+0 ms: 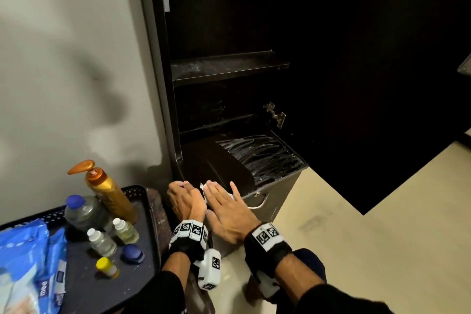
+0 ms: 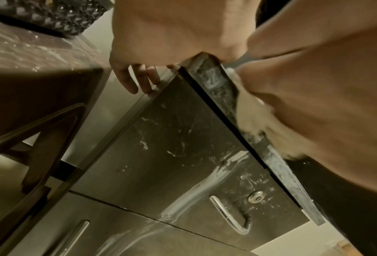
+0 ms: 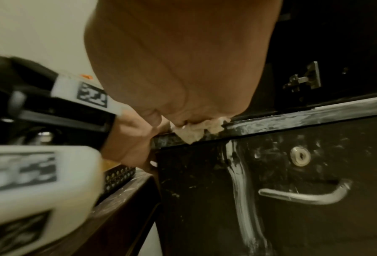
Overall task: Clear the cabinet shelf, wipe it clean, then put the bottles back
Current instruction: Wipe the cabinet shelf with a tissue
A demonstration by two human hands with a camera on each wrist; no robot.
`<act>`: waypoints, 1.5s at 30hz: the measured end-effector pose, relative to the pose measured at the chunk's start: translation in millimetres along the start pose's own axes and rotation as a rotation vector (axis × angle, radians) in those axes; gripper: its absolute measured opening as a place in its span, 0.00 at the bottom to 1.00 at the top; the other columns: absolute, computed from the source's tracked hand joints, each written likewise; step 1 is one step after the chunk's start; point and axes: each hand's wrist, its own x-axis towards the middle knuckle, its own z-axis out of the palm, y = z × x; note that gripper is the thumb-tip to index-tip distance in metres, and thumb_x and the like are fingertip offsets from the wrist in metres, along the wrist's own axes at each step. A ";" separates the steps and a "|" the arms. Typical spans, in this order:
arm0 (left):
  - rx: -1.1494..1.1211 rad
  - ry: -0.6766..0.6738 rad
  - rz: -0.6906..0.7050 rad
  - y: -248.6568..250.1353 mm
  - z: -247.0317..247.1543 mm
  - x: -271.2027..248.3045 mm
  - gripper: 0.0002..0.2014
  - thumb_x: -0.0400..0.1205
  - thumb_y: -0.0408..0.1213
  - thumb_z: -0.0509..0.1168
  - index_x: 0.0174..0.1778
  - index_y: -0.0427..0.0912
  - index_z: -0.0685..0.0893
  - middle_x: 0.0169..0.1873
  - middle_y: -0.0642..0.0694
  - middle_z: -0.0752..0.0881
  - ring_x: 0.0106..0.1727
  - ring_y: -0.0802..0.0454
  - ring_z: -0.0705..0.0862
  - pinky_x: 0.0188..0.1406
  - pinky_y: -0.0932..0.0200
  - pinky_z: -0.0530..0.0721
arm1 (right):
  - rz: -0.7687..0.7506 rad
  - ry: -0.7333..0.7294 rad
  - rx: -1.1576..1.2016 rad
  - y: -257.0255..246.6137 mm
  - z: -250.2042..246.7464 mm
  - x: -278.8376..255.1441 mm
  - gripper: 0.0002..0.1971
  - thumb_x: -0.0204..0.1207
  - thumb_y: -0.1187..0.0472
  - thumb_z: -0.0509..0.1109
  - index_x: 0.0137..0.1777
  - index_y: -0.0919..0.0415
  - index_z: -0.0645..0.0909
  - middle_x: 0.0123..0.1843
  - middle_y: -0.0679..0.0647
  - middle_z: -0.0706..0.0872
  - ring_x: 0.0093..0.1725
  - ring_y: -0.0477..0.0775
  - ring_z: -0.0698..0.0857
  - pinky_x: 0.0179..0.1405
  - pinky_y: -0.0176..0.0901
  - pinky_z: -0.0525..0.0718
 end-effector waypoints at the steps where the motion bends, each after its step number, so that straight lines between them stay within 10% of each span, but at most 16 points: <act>1: 0.002 0.004 0.007 -1.3 1.1 1.2 0.10 0.87 0.37 0.56 0.57 0.34 0.75 0.60 0.30 0.80 0.64 0.33 0.78 0.63 0.42 0.71 | -0.020 -0.021 -0.004 3.2 -4.1 10.6 0.39 0.86 0.47 0.45 0.94 0.62 0.46 0.96 0.56 0.47 0.94 0.51 0.43 0.91 0.64 0.33; 11: 0.004 0.012 0.016 0.1 2.2 2.6 0.11 0.88 0.37 0.56 0.58 0.32 0.76 0.61 0.30 0.79 0.65 0.34 0.78 0.63 0.43 0.71 | 0.220 -0.038 0.052 15.3 -20.2 105.9 0.40 0.91 0.36 0.44 0.94 0.61 0.43 0.96 0.55 0.42 0.94 0.52 0.41 0.90 0.64 0.30; 25: 0.019 0.000 -0.019 5.8 -1.4 -2.8 0.09 0.87 0.40 0.55 0.56 0.38 0.75 0.61 0.33 0.80 0.62 0.34 0.79 0.62 0.41 0.74 | 0.196 0.061 0.065 -11.2 9.8 -40.5 0.40 0.87 0.38 0.34 0.94 0.59 0.40 0.95 0.53 0.40 0.93 0.48 0.36 0.91 0.61 0.31; 45: -0.006 -0.003 0.064 -5.5 0.9 4.8 0.15 0.83 0.45 0.51 0.55 0.38 0.74 0.56 0.28 0.79 0.61 0.31 0.77 0.62 0.40 0.72 | 0.460 -0.156 0.064 4.9 -59.3 219.8 0.42 0.89 0.41 0.49 0.93 0.67 0.39 0.95 0.63 0.38 0.94 0.62 0.36 0.89 0.67 0.29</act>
